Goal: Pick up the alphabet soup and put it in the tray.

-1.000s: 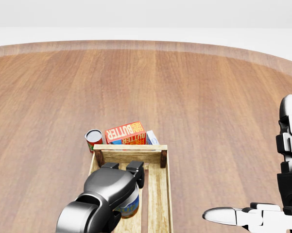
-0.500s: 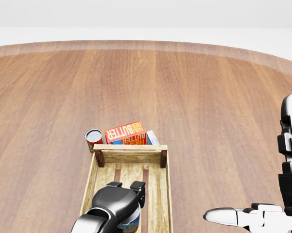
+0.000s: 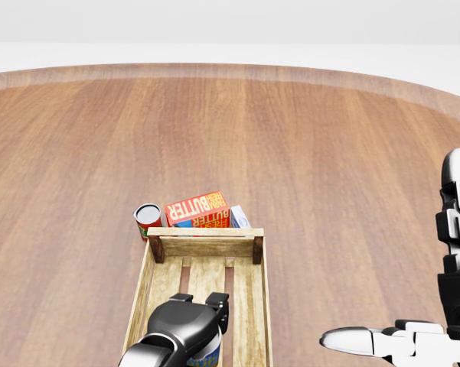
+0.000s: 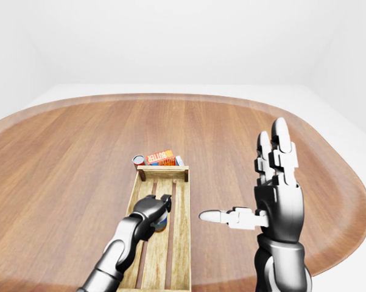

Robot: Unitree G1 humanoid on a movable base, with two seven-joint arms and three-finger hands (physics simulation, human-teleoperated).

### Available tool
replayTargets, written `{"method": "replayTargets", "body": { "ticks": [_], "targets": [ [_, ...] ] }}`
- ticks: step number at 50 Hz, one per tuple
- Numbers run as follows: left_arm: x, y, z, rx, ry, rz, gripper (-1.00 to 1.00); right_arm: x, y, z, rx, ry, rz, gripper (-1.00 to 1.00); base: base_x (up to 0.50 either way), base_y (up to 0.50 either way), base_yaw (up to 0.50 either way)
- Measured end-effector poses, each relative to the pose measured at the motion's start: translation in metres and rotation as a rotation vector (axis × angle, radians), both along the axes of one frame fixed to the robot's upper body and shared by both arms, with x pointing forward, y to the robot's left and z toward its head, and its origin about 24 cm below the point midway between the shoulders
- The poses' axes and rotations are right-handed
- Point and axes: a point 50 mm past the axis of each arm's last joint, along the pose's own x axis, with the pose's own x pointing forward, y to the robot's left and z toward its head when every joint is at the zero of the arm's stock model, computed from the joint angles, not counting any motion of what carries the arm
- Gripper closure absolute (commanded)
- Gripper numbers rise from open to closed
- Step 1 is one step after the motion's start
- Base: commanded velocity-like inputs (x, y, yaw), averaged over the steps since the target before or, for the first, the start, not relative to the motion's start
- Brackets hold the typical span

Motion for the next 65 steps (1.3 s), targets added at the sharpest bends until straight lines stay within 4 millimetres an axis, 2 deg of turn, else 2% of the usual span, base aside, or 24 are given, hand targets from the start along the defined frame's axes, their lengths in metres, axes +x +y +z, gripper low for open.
{"method": "replayTargets", "body": {
  "ticks": [6, 7, 8, 28, 36, 42, 52, 65],
  "targets": [
    [0.0, 0.0, -0.002, 0.001, 0.002, 0.001, 0.96, 0.0, 0.0, 0.0, 0.0, 0.001, 0.002, -1.0, 0.0, 0.0, 0.0],
    [0.0, 0.0, -0.002, 0.002, 0.002, 0.0, 0.82, 0.0, 0.0, 0.0, 0.0, 0.001, 0.002, -1.0, 0.0, 0.0, 0.0],
    [0.0, 0.0, -0.002, 0.004, 0.001, 0.0, -1.0, 0.0, 0.0, 0.0, 0.0, 0.001, 0.002, -1.0, 0.0, 0.0, 0.0],
    [0.001, 0.005, 0.005, 0.044, -0.017, 0.001, -1.0, 0.0, 0.0, 0.001, -0.002, -0.004, 0.002, -1.0, 0.0, 0.0, 0.0],
    [0.0, 0.006, 0.017, 0.028, -0.026, 0.002, -1.0, 0.0, 0.0, 0.001, -0.002, -0.005, 0.0, -1.0, 0.0, 0.0, 0.0],
    [-0.006, 0.007, 0.042, -0.011, -0.038, -0.005, -1.0, 0.0, 0.0, 0.001, -0.002, -0.005, -0.001, -1.0, 0.0, 0.0, 0.0],
    [-0.025, 0.015, 0.088, -0.122, -0.224, -0.013, -1.0, 0.0, -0.001, 0.001, -0.002, -0.003, -0.005, -1.0, 0.0, 0.0, 0.0],
    [-0.051, 0.046, 0.148, -0.236, -0.485, 0.006, -1.0, -0.001, -0.001, 0.0, -0.003, 0.001, -0.005, -1.0, 0.0, 0.0, 0.0]
  ]
}}
